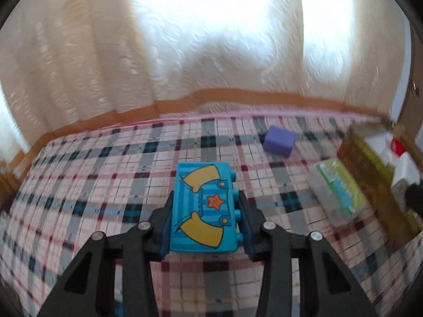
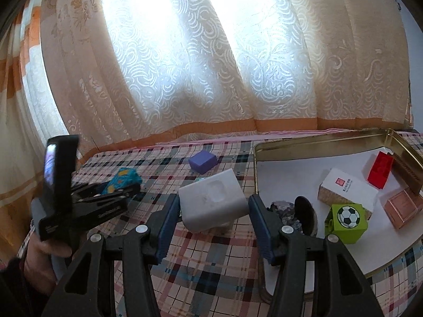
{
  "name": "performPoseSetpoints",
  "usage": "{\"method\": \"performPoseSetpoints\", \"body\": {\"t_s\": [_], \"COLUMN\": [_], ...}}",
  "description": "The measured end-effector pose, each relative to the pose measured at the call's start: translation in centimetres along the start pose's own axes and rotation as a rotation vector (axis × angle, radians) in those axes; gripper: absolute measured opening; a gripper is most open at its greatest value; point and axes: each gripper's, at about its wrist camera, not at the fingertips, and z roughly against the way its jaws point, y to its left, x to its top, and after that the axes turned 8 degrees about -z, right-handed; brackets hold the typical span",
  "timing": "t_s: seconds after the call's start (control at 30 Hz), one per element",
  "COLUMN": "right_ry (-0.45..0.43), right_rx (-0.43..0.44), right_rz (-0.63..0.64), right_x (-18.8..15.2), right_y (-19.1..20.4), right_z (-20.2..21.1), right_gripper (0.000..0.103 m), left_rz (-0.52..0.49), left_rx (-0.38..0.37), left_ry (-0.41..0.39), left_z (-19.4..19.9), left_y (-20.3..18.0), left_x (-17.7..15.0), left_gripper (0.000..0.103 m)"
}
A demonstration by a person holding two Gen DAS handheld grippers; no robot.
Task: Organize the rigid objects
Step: 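Carry the white box over the tray with the right gripper while the left carries the blue block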
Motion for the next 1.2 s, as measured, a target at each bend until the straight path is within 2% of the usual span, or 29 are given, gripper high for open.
{"method": "performPoseSetpoints", "body": {"t_s": [0.17,0.3,0.67,0.87,1.2], "right_ry": [-0.042,-0.075,-0.175,-0.191,-0.213], "right_rx": [-0.014,-0.024,-0.043,-0.061,-0.094], "right_rz": [0.013,0.014,0.062,0.088,0.058], "right_x": [0.2,0.5,1.2,1.2,2.1], "right_y": [0.2,0.1,-0.3,-2.0,-5.0], "right_z": [0.7,1.3,3.6,4.5,5.8], "right_gripper": [0.056,0.056,0.056,0.056,0.056], "left_rz": [-0.016,0.012,0.12,0.131,0.13], "left_rx": [0.101,0.138,0.152,0.165,0.16], "left_ry": [-0.068,-0.095,-0.12,-0.128,-0.147], "left_z": [1.8,2.7,4.6,5.2,5.9], "left_y": [-2.4,-3.7,-6.0,-7.1,-8.7], "left_x": [-0.1,-0.1,-0.9,-1.1,-1.0], "left_gripper": [0.041,0.041,0.041,0.041,0.041]}}
